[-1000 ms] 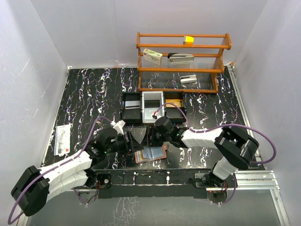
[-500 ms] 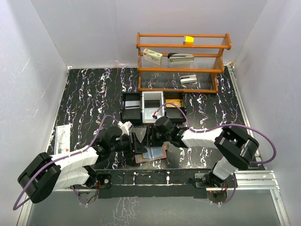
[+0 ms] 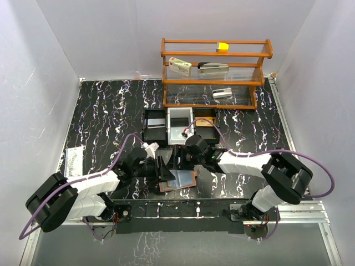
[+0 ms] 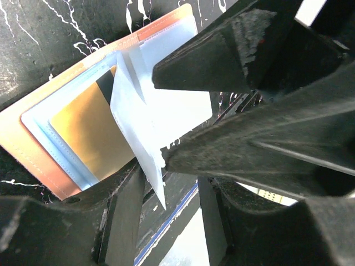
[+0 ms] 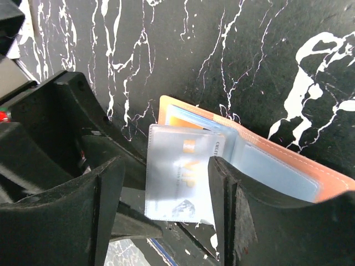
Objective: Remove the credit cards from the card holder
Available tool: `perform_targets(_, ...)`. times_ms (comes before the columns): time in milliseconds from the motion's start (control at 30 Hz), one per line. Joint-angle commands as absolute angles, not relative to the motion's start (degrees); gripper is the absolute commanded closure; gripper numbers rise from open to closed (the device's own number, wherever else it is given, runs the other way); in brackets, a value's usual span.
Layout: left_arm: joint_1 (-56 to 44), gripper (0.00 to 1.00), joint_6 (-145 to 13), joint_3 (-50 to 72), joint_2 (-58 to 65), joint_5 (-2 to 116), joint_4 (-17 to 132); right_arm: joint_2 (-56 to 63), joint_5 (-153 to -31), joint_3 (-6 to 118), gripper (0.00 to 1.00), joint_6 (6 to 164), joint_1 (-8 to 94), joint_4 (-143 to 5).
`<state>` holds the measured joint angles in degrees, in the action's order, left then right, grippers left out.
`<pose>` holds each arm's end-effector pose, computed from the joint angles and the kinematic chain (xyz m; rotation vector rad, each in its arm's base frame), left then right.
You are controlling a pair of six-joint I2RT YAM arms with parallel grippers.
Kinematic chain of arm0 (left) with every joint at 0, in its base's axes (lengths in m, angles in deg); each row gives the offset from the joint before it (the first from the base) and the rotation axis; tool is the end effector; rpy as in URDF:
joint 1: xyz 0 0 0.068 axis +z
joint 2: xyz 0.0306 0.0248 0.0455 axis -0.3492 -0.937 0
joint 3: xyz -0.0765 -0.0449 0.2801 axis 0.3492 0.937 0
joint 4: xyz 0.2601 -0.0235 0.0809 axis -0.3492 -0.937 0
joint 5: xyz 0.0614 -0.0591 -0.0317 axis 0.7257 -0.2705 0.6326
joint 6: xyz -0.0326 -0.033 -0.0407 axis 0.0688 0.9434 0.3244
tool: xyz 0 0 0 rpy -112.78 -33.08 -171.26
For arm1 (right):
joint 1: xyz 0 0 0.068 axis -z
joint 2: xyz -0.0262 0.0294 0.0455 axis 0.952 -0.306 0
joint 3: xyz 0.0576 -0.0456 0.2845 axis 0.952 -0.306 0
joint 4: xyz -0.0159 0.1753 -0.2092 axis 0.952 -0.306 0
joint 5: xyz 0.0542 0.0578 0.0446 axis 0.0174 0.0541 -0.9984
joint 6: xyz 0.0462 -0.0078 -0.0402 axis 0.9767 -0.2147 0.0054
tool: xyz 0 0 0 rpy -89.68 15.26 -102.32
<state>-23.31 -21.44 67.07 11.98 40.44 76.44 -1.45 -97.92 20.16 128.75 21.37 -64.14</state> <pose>0.1446 -0.1655 0.1585 0.0549 2.4061 -1.4037 0.1878 0.2474 0.1722 -0.1348 2.5767 1.0759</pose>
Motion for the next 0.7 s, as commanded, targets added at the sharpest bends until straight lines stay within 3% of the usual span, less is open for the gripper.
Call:
perform_targets(0, -23.75, 0.59, -22.90, 64.36, 10.79, 39.76, 77.97, 2.71, -94.37, 23.77, 0.38, 127.14, 21.73, -67.60)
perform_targets(267, -24.98, 0.59, -22.65, 62.33, 8.92, 38.97, 79.73, 9.48, -84.20, 22.04, 0.33, 125.82, 22.15, -74.86)
perform_targets(533, -29.03, 0.58, -23.10, 55.75, -0.80, 41.05, 81.28, 21.81, -74.08, 15.79, 0.30, 129.28, 23.99, -79.47)
perform_targets(667, -30.45, 0.50, -19.94, 57.12, -2.67, 42.96, 85.86, 27.03, -74.95, 13.16, 0.32, 129.28, 25.75, -79.52)
